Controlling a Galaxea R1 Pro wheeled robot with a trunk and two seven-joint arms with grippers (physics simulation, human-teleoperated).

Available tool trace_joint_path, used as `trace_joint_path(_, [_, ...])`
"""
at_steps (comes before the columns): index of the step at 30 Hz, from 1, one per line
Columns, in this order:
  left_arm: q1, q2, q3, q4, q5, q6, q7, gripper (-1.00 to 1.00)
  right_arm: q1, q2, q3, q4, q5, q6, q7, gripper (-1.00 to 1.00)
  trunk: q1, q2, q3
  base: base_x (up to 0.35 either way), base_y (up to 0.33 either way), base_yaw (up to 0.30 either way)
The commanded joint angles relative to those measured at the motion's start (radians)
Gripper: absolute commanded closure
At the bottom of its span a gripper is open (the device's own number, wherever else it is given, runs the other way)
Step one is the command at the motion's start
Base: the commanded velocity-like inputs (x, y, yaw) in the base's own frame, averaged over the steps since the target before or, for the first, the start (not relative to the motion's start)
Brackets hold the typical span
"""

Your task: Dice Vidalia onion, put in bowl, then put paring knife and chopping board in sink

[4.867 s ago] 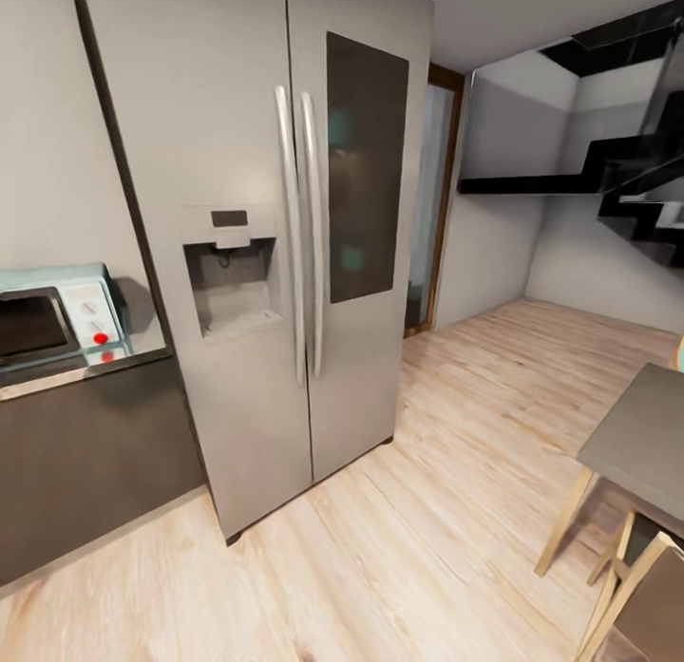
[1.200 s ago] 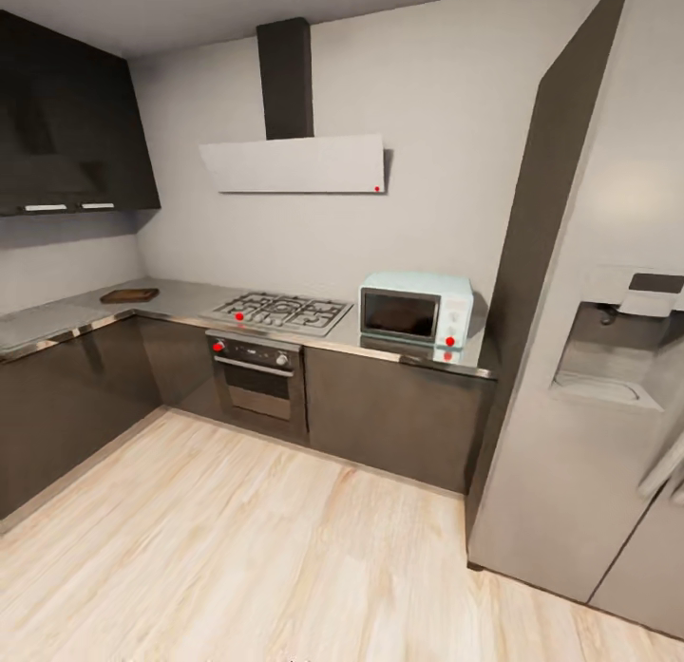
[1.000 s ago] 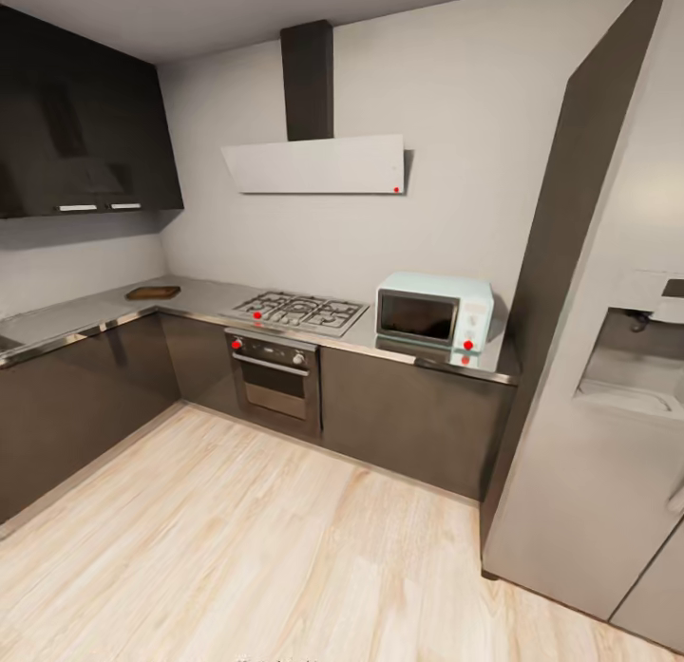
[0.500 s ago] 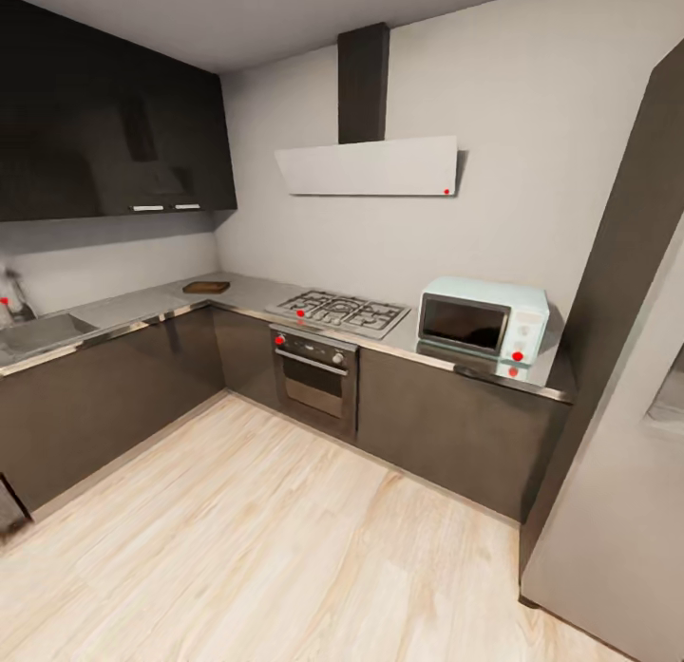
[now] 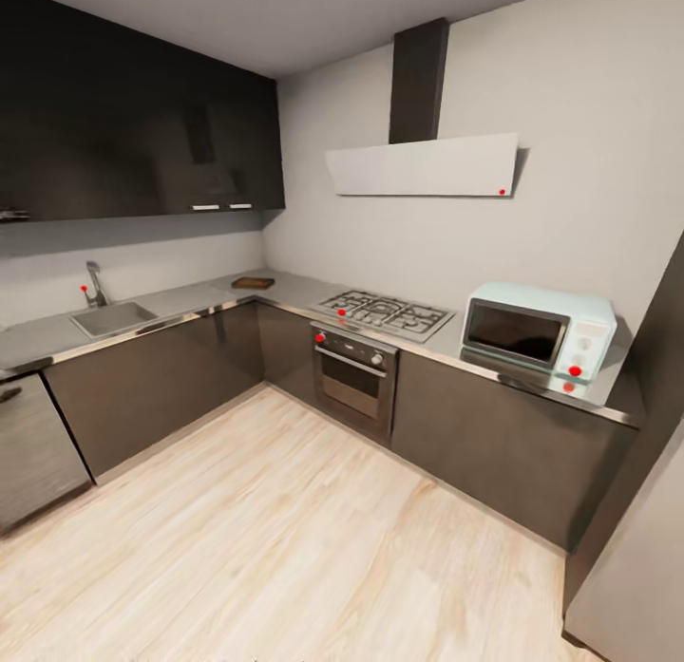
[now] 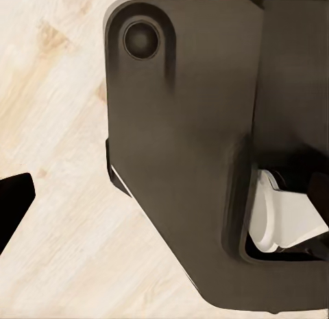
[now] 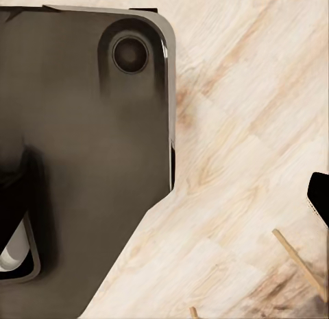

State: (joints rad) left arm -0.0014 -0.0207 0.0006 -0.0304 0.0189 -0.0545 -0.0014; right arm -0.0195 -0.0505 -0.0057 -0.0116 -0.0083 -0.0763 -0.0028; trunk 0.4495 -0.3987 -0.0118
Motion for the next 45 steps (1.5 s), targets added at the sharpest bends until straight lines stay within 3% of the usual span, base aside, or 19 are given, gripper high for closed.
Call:
trace_joint_path(1, [0.0, 0.0, 0.0, 0.0, 0.002, -0.002, 0.0, -1.0, 0.0, 0.0, 0.0, 0.001, -0.001, -0.003, 0.0, -1.0, 0.0, -0.001, -0.001, 0.0, 0.0, 0.295])
trace_joint_path(25, [0.0, 0.001, 0.001, 0.0, 0.002, -0.002, 0.0, -1.0, 0.0, 0.0, 0.0, 0.001, -0.001, -0.003, 0.0, -1.0, 0.0, -0.001, -0.001, 0.0, 0.0, 0.295])
trace_joint_path(34, [0.0, 0.017, 0.001, 0.0, 0.003, -0.002, 0.0, -1.0, 0.0, 0.0, 0.0, 0.001, -0.001, -0.003, 0.0, -1.0, 0.0, -0.001, -0.001, 0.0, 0.0, 0.295])
trace_joint_path(45, [0.0, 0.019, 0.001, 0.0, 0.003, -0.002, 0.001, -1.0, 0.0, 0.0, 0.0, 0.001, -0.001, -0.003, 0.0, -1.0, 0.0, -0.001, -0.001, 0.0, 0.0, 0.295])
